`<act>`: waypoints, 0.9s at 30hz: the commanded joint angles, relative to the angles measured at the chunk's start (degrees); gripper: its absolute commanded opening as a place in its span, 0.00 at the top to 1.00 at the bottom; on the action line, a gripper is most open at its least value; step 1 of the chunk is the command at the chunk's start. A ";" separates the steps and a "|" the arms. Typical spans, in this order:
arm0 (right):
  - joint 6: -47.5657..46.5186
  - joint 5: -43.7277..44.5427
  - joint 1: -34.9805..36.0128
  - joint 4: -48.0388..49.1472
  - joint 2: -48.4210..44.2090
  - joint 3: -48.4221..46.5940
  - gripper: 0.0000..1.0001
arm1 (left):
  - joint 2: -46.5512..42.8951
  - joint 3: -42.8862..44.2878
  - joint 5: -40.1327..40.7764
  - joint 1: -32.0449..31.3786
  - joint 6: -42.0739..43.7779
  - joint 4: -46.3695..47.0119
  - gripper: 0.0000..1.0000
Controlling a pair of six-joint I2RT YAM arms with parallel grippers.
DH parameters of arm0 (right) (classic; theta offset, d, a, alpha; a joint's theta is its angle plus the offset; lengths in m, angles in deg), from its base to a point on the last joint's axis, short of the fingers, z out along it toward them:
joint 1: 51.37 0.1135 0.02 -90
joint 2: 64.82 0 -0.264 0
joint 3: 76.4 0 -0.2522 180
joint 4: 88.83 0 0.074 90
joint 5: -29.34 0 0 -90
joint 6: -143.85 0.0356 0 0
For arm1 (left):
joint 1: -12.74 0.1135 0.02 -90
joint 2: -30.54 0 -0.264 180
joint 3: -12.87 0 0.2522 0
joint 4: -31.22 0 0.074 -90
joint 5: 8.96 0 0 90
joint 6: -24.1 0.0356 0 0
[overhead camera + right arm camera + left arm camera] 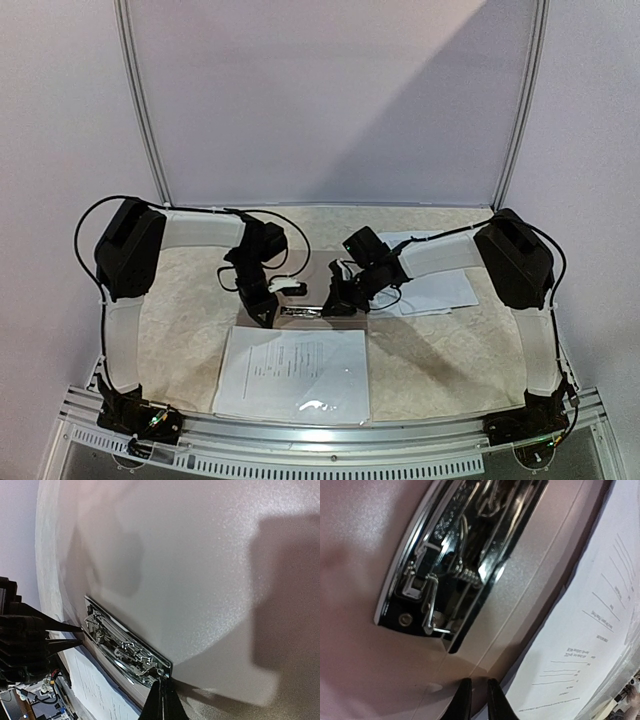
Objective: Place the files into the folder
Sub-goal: Open the spring clip on the folder.
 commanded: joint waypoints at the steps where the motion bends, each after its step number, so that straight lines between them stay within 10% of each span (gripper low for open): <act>1: -0.05 13.41 -0.15 -10.48 7.18 3.73 1.00 | 8.68 -3.05 5.87 -0.64 2.60 1.90 0.85; 27: 8.14 9.16 -1.23 3.48 8.89 -1.79 1.00 | 11.38 -8.99 23.70 -9.68 6.44 4.44 0.88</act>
